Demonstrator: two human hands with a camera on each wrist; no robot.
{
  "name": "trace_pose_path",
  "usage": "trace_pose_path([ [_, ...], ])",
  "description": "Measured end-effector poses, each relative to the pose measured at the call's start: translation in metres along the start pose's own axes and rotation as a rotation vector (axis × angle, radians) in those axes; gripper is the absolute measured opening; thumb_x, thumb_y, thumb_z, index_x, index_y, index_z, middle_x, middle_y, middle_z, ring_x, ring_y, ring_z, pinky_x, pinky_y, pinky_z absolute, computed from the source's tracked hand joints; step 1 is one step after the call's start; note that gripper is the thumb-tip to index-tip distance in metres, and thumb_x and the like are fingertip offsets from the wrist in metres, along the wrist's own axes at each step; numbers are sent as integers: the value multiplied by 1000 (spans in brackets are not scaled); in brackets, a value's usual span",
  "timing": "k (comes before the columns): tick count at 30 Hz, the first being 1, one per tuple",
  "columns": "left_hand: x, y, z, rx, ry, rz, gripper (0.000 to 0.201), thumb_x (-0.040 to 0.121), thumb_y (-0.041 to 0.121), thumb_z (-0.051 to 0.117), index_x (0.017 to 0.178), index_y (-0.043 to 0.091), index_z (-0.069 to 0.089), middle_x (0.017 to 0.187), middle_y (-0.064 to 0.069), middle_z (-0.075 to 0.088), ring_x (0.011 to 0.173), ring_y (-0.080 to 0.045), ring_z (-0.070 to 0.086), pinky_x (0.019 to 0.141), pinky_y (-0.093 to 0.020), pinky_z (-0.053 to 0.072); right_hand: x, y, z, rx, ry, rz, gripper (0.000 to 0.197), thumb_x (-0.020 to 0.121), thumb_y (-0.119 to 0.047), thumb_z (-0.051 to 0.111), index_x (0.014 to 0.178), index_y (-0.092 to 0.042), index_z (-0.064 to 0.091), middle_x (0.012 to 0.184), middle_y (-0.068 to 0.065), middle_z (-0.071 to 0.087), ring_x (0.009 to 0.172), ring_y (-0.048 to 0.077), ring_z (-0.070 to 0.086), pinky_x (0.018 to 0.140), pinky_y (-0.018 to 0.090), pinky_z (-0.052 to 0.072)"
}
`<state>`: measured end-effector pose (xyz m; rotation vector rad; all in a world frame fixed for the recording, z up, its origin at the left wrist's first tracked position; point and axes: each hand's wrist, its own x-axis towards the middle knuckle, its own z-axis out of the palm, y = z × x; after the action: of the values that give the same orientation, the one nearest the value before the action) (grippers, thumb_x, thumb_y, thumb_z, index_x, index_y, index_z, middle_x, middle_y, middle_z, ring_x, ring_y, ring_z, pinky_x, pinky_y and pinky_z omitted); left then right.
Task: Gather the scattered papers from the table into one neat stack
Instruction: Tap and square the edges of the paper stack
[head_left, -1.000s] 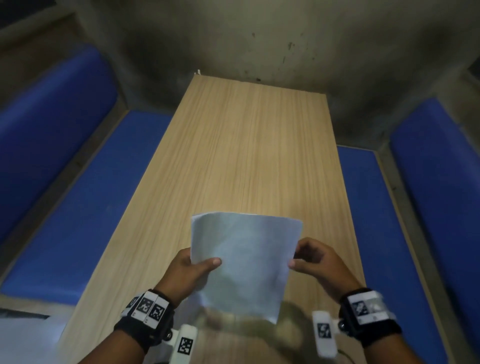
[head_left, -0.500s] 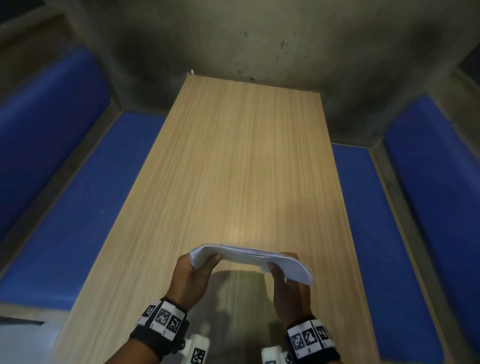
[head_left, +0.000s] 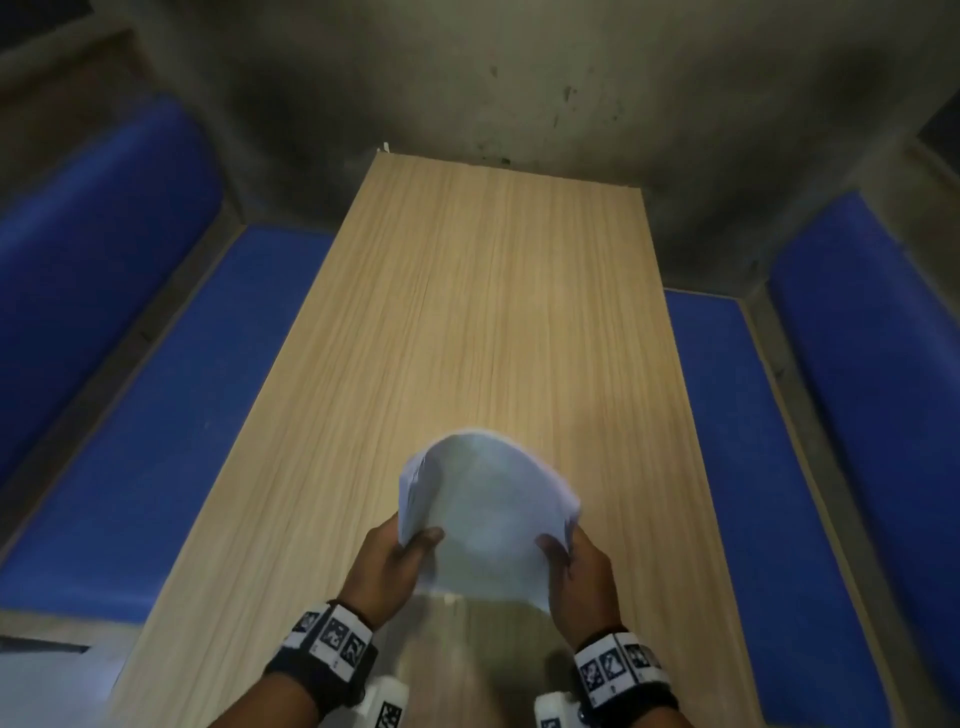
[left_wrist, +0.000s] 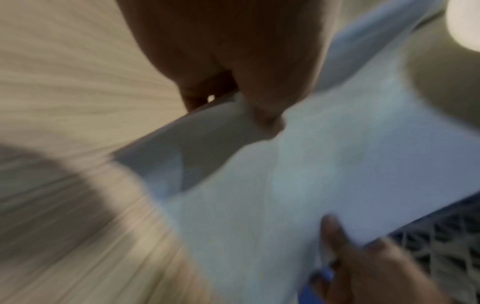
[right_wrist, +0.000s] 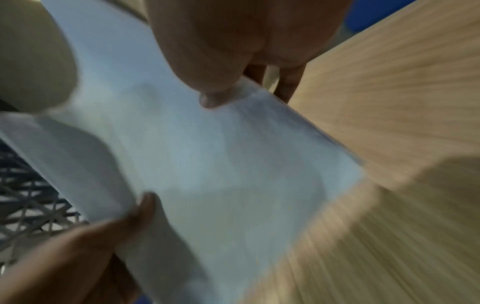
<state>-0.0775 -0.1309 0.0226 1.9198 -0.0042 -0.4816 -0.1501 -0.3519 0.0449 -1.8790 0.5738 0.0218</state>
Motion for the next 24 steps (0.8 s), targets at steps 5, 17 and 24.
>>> trace_pose_path([
  [5,18,-31,-12,64,-220,-245,29,86,36,74,109,18,71,93,2,78,84,-16,74,81,-36,58,23,30,-5,-36,-159,189,18,90,-16,67,107,-17,66,104,-5,72,98,13,67,91,32,53],
  [17,14,-72,5,346,-82,-225,33,89,17,67,122,21,61,99,-1,72,86,-15,65,72,-23,49,20,70,11,-274,28,372,11,91,-19,64,100,-16,59,93,-1,61,84,17,59,73,24,46],
  [24,11,-71,1,358,-103,-197,42,86,11,73,124,28,64,103,-4,73,91,-18,67,73,-22,48,15,71,5,-351,61,315,17,93,-10,60,107,-8,69,90,0,61,83,17,58,75,23,44],
])
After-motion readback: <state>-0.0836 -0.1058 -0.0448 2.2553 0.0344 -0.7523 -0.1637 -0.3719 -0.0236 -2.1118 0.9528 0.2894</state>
